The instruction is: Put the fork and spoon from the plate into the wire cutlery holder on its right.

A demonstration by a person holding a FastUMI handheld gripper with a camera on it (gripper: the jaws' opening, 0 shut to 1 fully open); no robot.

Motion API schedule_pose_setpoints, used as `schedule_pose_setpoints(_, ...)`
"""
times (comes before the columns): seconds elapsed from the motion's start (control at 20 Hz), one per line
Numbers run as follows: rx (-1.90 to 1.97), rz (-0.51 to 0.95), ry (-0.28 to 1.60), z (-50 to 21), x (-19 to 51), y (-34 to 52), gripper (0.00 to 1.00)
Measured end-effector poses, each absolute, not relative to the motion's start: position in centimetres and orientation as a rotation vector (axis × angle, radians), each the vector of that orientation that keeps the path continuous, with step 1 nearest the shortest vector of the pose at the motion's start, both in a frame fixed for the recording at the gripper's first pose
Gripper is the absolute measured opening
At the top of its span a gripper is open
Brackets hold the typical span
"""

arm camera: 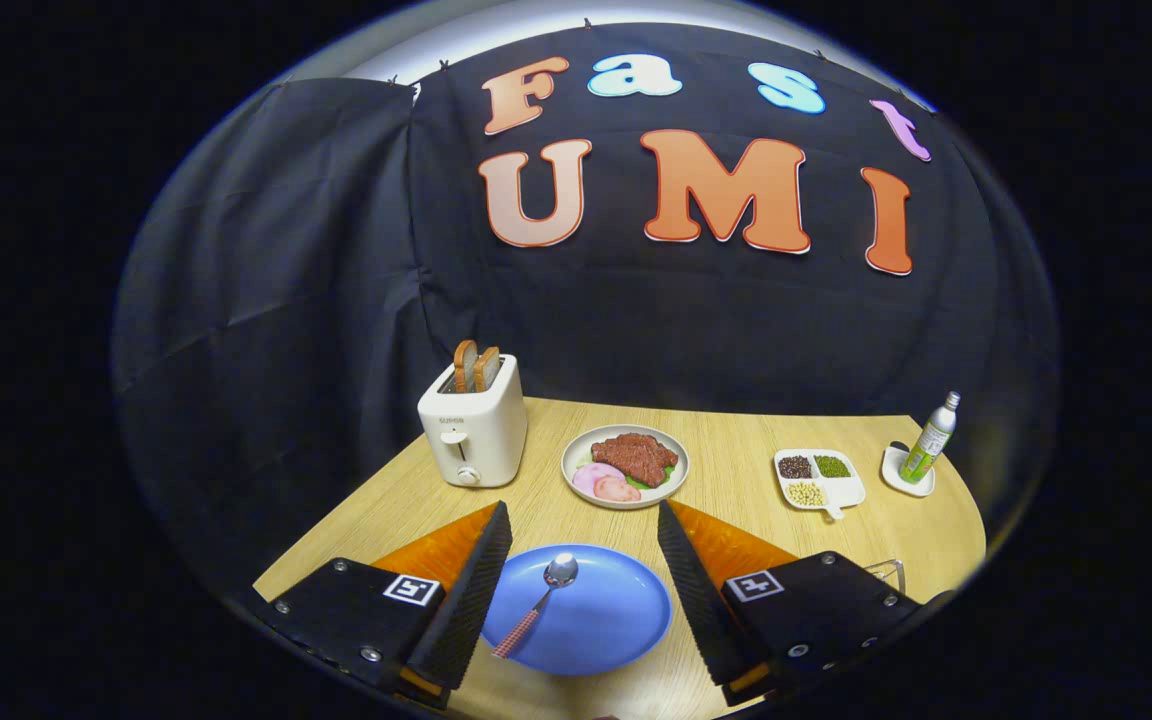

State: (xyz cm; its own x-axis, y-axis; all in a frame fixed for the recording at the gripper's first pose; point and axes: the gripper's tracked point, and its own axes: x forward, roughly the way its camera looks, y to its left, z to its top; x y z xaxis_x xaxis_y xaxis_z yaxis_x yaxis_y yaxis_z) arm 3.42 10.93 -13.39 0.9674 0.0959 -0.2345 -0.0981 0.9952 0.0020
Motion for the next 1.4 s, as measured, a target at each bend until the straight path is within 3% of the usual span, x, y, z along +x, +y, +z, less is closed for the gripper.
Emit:
schedule_pose_setpoints(0.3, 0.004, 0.1, 0.311, -17.3, 3.7, 13.5, 0.89)
schedule_pose_setpoints(0.65, 0.024, 0.126, 0.537, -25.8, 3.8, 16.0, 0.89)
schedule_pose_setpoints(0.85, 0.032, 0.107, 0.616, -29.0, 4.2, 16.1, 0.84)
schedule_pose_setpoints(1.05, 0.033, 0.096, 0.658, -30.9, 4.7, 16.3, 0.7)
schedule_pose_setpoints(1.4, -0.005, 0.069, 0.698, -33.2, 4.6, 15.5, 0.27)
